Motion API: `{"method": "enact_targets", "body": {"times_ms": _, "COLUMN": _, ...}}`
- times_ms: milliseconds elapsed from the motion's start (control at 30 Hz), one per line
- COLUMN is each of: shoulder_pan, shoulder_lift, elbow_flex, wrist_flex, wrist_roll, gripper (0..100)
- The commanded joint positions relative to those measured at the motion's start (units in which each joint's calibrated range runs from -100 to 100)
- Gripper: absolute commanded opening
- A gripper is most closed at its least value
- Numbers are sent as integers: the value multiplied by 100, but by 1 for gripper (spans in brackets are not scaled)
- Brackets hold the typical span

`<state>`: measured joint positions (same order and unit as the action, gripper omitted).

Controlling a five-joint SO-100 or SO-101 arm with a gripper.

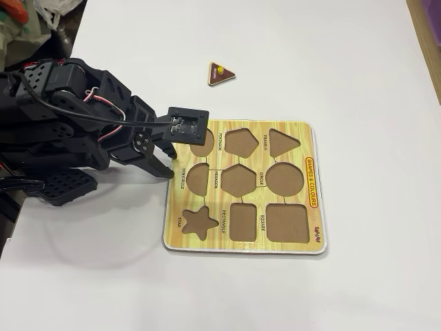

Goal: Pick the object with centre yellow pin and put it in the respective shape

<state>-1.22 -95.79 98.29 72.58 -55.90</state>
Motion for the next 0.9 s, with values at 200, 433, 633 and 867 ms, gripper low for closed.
{"method": "enact_targets", "body": {"times_ms": 200, "shoulder_pan": -64, "shoulder_lift": 2282, "elbow_flex": -1835, "wrist_flex": 11, "wrist_roll": -22, "gripper": 13}}
{"method": "enact_targets", "body": {"times_ms": 433, "shoulder_pan": -435, "shoulder_lift": 4382, "elbow_flex": -3669, "wrist_flex": 11, "wrist_roll": -22, "gripper": 13}}
{"method": "enact_targets", "body": {"times_ms": 633, "shoulder_pan": -1031, "shoulder_lift": 5696, "elbow_flex": -4937, "wrist_flex": 11, "wrist_roll": -179, "gripper": 13}}
{"method": "enact_targets", "body": {"times_ms": 867, "shoulder_pan": -2330, "shoulder_lift": 6742, "elbow_flex": -5800, "wrist_flex": 11, "wrist_roll": -947, "gripper": 13}}
